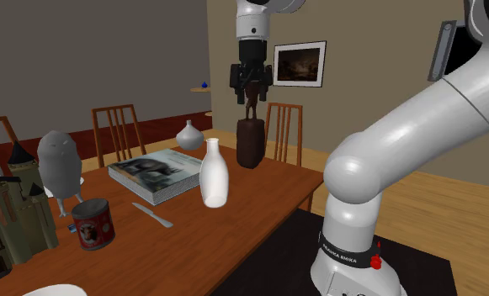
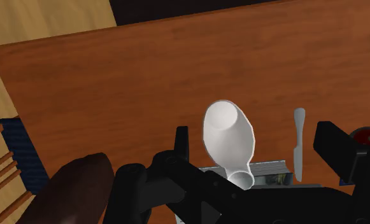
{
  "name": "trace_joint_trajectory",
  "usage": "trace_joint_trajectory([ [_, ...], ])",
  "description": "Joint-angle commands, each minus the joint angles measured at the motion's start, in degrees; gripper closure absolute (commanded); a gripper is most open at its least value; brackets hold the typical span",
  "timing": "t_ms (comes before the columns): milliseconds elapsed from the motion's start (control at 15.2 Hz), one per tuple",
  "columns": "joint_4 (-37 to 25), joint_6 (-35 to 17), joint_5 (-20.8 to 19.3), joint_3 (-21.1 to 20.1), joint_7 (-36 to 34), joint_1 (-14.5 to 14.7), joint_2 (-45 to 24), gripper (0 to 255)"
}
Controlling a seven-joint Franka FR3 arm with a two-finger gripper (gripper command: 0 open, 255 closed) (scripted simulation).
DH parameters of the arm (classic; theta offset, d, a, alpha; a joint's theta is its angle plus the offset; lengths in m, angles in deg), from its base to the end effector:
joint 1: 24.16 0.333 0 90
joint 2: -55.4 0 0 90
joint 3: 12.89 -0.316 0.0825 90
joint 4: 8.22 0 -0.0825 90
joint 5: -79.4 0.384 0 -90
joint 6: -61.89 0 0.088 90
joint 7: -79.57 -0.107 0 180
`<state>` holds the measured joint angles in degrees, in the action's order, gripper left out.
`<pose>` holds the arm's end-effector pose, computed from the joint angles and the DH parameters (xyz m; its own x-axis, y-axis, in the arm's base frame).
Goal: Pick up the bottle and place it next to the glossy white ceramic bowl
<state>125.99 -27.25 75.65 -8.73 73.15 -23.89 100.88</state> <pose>0.3024 -0.0348 0.5971 0.9873 -0.1589 0.0073 -0.1590 -0.9872 0.0130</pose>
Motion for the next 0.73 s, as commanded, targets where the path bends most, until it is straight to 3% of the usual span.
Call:
trace_joint_trajectory([
  [0,0.00,0.00,0.00,0.00,0.00,0.00,0.00,0],
  [660,2.09,-19.70,1.10,-0.90,-6.19,-0.53,-16.08,0],
])
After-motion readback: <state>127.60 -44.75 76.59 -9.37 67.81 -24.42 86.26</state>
